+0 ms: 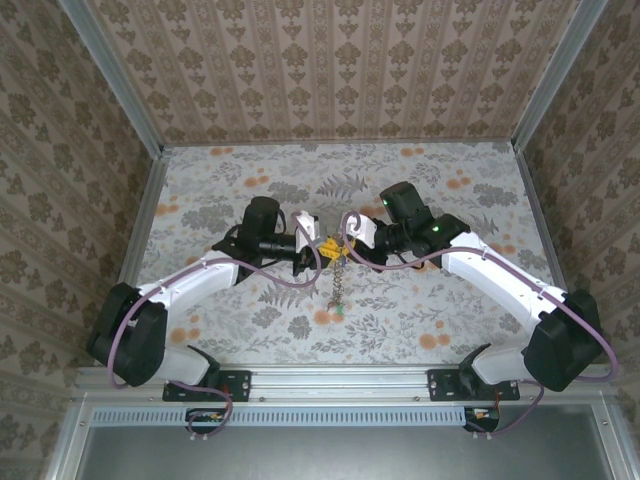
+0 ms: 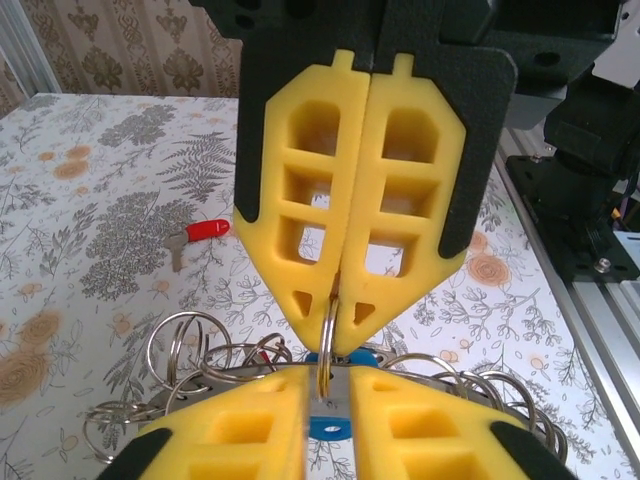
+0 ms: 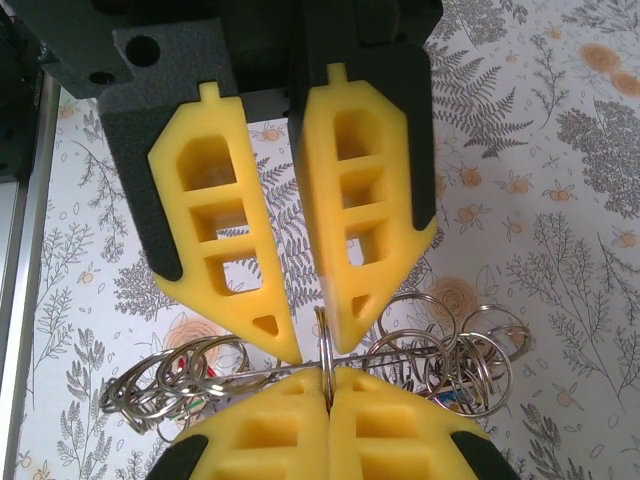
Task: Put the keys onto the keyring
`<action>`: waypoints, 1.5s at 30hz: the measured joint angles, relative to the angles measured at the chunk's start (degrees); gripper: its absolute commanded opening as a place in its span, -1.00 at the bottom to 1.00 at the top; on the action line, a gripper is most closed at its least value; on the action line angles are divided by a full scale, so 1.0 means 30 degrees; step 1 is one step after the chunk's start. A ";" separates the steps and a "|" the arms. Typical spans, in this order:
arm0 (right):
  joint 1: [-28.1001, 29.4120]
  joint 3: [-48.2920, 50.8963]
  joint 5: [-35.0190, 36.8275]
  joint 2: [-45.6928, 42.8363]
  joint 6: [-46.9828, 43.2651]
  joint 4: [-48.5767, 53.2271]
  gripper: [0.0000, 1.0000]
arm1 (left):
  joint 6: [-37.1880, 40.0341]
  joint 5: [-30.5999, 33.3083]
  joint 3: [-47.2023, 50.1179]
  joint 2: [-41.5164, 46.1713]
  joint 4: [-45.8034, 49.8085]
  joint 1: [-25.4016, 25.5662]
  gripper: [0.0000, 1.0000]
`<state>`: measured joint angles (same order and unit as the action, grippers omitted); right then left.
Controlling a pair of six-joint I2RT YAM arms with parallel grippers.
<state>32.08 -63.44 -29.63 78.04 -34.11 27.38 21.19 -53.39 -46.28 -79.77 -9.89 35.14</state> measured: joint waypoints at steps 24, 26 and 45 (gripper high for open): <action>-0.0386 0.0561 -0.0539 -0.0335 0.0240 -0.0787 -0.77 | -0.0823 -0.0124 0.0197 0.0000 -0.1421 -0.0087 -1.00; -0.0707 0.1188 -0.1188 -0.0678 0.0605 -0.1625 -0.75 | -0.1304 -0.0335 0.0430 0.0000 -0.2157 -0.0087 -1.00; -0.2237 0.2994 -0.4481 -0.1071 0.3031 -0.6011 -0.74 | -0.4728 -0.0984 0.1173 -0.0401 -0.6666 -0.0408 -1.00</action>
<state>25.36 -54.46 -43.07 74.83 -25.02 9.34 7.01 -56.34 -42.76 -80.97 -29.89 33.91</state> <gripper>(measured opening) 0.125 0.044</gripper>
